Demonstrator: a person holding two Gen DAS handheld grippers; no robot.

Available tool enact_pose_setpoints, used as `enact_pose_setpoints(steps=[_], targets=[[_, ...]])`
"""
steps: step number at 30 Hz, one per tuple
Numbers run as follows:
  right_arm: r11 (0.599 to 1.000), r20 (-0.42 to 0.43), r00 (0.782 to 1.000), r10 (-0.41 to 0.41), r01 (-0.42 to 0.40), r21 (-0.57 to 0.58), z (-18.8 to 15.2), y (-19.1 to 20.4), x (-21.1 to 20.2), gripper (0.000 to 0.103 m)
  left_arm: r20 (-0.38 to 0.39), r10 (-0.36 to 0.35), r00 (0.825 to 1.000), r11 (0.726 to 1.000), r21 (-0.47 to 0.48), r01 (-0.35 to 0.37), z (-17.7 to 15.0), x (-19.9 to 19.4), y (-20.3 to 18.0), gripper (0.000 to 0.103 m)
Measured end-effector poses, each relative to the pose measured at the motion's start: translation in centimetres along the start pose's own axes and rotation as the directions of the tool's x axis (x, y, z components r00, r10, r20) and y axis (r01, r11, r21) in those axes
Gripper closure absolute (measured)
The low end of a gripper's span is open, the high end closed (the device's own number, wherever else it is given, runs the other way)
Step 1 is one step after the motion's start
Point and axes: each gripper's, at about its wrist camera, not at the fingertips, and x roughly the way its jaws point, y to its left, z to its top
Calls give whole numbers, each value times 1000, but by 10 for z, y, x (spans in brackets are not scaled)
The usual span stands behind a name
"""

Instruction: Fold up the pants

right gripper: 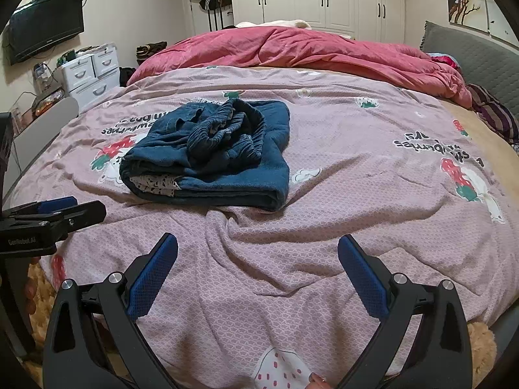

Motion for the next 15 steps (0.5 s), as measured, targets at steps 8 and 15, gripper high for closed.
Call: enact_pose_setpoints(steps=[8,15], targets=[[1000,-4,1000,-1,1,-1,1,1,0,4,-3,2,1000,1000,7,-2,0,0,-1,9],[1000,-5,1000,-3,3,0,1,2,0,4,-3,6,1000,1000,8,-6,0,-1,-1,9]])
